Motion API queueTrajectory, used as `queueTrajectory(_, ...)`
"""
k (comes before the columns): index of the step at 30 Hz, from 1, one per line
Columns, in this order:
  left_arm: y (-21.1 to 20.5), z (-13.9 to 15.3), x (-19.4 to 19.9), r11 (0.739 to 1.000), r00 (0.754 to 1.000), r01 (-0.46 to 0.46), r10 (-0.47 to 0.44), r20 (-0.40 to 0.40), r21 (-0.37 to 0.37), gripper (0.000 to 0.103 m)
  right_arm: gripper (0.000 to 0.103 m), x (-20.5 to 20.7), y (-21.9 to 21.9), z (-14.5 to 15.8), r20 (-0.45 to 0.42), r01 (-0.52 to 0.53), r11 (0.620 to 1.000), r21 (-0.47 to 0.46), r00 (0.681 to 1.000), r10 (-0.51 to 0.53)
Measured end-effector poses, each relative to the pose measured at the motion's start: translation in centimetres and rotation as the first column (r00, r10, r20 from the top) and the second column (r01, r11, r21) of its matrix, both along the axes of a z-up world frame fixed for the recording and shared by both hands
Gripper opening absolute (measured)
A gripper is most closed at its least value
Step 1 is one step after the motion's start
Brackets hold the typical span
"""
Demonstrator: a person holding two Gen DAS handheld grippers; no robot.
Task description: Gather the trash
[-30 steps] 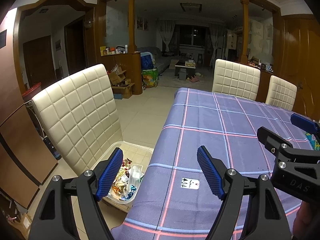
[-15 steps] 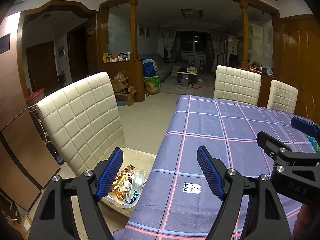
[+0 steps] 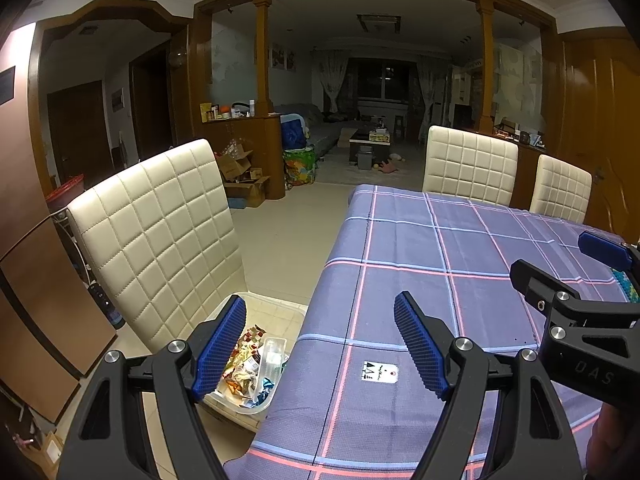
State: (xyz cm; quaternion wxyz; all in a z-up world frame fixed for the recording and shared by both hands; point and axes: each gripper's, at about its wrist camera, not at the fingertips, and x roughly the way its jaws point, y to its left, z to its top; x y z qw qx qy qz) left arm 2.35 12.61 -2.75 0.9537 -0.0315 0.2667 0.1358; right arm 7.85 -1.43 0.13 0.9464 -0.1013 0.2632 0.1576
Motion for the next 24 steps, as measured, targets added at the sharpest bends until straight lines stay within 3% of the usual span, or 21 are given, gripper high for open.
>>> queueTrajectory(24,0.55,-0.39,0.25,0.999,0.999,-0.015,0.014,-0.029,-0.03,0.075,0.094,0.29,-0.27,-0.27,-0.008,0.003,1.0,0.004,1.0,-0.003)
